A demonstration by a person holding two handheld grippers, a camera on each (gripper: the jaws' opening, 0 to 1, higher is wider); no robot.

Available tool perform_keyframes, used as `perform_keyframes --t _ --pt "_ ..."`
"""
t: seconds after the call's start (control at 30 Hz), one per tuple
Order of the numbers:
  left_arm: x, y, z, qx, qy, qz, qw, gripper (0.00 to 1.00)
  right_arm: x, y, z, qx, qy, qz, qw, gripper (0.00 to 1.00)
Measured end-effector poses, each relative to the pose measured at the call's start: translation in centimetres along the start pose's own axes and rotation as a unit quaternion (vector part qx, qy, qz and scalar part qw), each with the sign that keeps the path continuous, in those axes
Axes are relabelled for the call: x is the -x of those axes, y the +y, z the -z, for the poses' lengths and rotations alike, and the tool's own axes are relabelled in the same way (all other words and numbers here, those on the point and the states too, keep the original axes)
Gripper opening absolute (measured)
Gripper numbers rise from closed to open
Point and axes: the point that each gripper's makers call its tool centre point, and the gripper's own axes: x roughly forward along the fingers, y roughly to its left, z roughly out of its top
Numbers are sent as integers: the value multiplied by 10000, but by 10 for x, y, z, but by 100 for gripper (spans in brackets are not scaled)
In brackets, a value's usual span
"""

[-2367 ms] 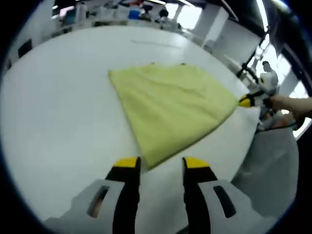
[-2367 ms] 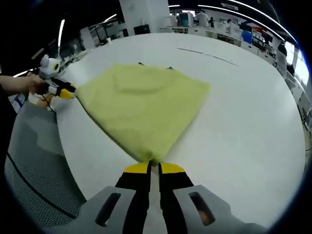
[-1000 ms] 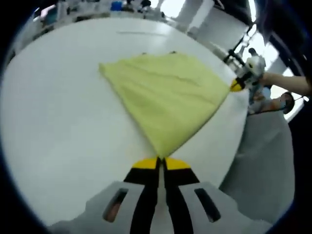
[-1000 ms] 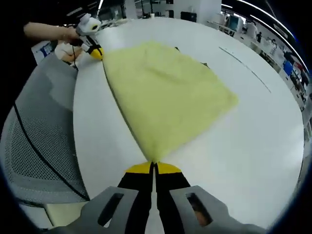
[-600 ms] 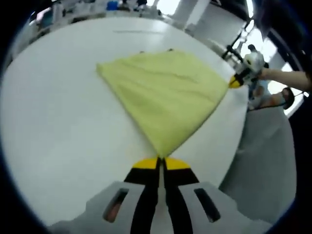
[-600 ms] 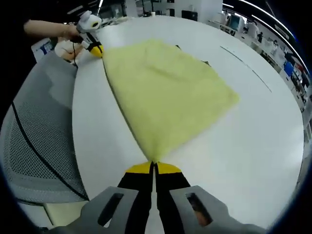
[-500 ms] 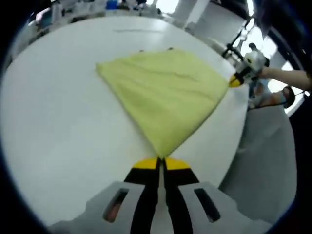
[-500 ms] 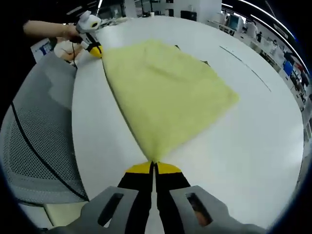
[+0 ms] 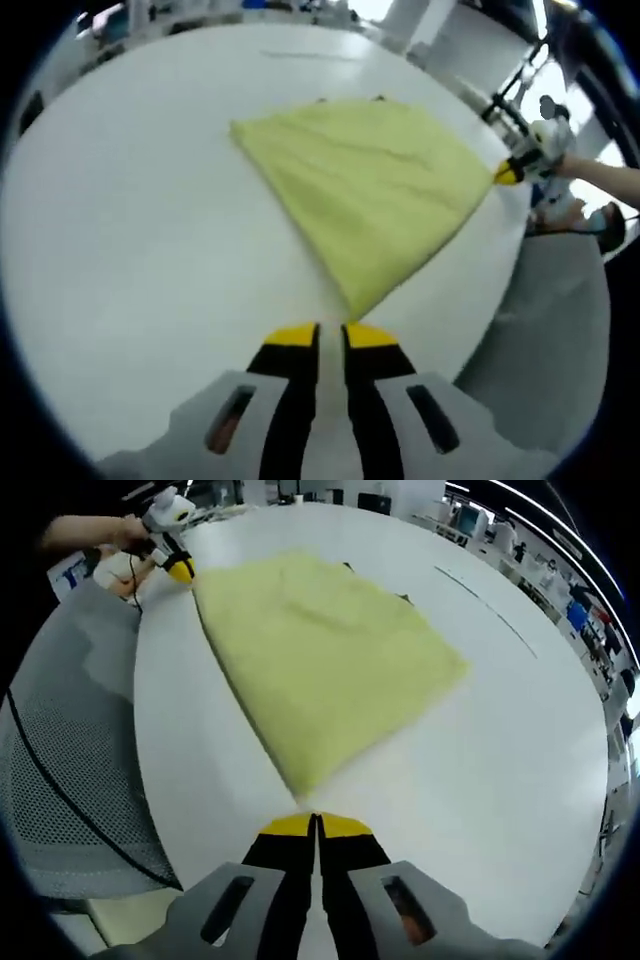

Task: Fold the garment on the visible template until the final outline fits inside the template.

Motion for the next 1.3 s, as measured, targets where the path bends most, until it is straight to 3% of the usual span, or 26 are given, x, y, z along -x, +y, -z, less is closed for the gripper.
perform_keyframes --t 0.17,0.27,0.6,0.83,0.97,1.07,1.23,1.3 --pt "15 0 -3 166 -107 -67 9998 30 14 0 -6 -322 -193 214 9991 12" --pt "24 -3 -4 159 -213 -93 9996 44 25 2 -13 -815 -355 352 9954 23" --pt "64 -14 -10 246 -721 -284 9967 68 69 13 -45 -1874 -1241 481 9732 56" --pt "107 -33 -24 -5 -1157 -501 9920 94 111 23 -58 -2141 -1720 610 9596 75" --pt "128 -44 -30 -80 -1373 -476 9894 99 126 30 -58 -2133 -1831 725 9569 83" --pt "147 -53 -31 8 -1552 -481 9867 99 140 35 -60 -2268 -2015 808 9495 88" --pt "169 -59 -28 112 -1733 -561 9832 99 157 45 -64 -2301 -2169 852 9449 99" --pt "177 -60 -25 145 -1770 -605 9823 99 164 49 -66 -2267 -2229 863 9442 100"
